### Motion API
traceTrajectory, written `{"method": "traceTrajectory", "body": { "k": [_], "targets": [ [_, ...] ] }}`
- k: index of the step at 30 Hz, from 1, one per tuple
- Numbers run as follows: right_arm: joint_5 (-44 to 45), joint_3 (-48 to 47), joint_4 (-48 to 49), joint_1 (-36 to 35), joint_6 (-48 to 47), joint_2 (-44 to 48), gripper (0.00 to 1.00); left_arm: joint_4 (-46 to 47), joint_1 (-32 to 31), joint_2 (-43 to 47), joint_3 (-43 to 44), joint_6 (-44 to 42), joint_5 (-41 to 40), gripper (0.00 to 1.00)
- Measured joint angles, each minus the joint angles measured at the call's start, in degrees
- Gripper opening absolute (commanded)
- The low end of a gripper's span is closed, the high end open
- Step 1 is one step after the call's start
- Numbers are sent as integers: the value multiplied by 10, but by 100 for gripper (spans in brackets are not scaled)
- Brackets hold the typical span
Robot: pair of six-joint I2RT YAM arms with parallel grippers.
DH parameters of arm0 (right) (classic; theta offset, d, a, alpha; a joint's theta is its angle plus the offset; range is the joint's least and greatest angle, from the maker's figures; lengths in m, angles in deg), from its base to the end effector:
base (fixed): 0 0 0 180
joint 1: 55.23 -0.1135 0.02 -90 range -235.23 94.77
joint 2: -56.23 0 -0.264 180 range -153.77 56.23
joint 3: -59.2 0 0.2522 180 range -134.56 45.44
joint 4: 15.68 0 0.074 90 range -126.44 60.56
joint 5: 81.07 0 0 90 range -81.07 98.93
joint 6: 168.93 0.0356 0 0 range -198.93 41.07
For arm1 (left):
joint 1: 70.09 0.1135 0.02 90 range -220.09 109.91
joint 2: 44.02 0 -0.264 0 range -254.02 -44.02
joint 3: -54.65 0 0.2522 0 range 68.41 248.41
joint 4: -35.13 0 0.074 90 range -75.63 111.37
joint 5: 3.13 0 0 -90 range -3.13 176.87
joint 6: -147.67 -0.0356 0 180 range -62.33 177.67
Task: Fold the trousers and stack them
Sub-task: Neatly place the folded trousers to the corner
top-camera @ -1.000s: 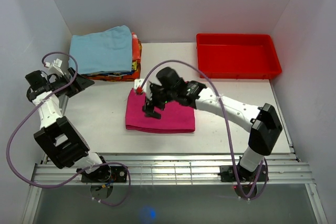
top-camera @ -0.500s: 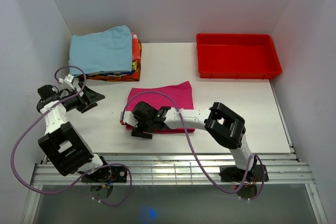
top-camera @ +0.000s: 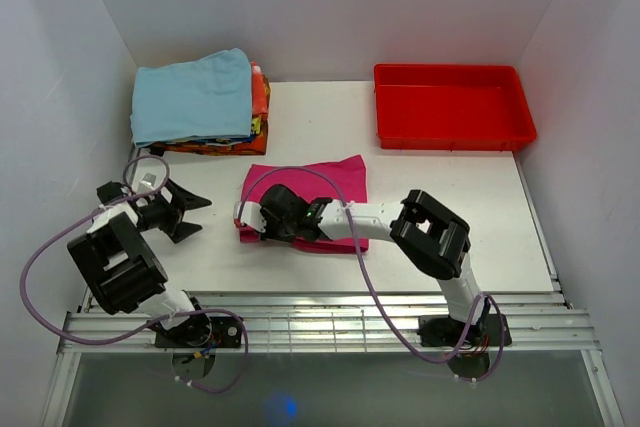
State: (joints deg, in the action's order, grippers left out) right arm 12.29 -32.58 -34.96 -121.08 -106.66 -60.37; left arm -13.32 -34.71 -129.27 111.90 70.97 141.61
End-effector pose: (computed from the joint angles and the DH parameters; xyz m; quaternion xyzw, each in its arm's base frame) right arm 0.1843 0.4059 0.1675 -0.6630 0.6385 0.1018 0.3772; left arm 0.2149 0.1170 0.1663 -0.3140 0.8258 -0.4280 0.1902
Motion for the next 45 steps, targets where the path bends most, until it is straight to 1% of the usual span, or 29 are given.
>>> {"method": "traceTrajectory", "body": {
  "k": [2, 6, 11, 14, 17, 23, 28, 35, 39, 40, 41, 42, 44, 45],
  "targets": [
    [-35, -10, -5, 18, 18, 0, 8, 5, -16, -10, 0, 13, -20, 98],
    [-96, -37, -16, 61, 67, -2, 8, 31, -68, -14, -9, 49, -47, 98],
    [-139, -61, -16, 92, 111, -2, 8, 92, -139, -17, -35, 115, -71, 98],
    [-151, -61, -18, 92, 125, -2, 8, 139, -166, -10, -53, 160, -82, 98],
    [-160, -61, -18, 89, 133, -2, 8, 185, -184, 16, -67, 205, -91, 98],
    [-172, -57, -16, 88, 147, -2, 8, 252, -191, 41, -69, 269, -94, 98],
    [-175, -57, -16, 88, 153, -2, 8, 279, -210, 38, -71, 303, -106, 98],
    [-176, -64, -14, 88, 155, -10, 8, 304, -277, -10, -84, 319, -131, 98],
    [-177, -71, -11, 88, 158, -18, 8, 353, -304, -19, -113, 349, -118, 98],
    [-177, -73, -9, 88, 162, -19, 8, 365, -314, -19, -116, 357, -117, 96],
    [-176, -73, -6, 88, 166, -20, 8, 376, -325, -20, -118, 364, -117, 92],
    [-175, -74, -3, 88, 171, -20, 8, 387, -336, -20, -120, 372, -118, 83],
    [-172, -74, 2, 88, 184, -20, 8, 409, -354, -23, -121, 388, -122, 74],
    [-169, -74, 2, 88, 191, -20, 8, 422, -359, -28, -121, 395, -124, 71]
  ]
}}
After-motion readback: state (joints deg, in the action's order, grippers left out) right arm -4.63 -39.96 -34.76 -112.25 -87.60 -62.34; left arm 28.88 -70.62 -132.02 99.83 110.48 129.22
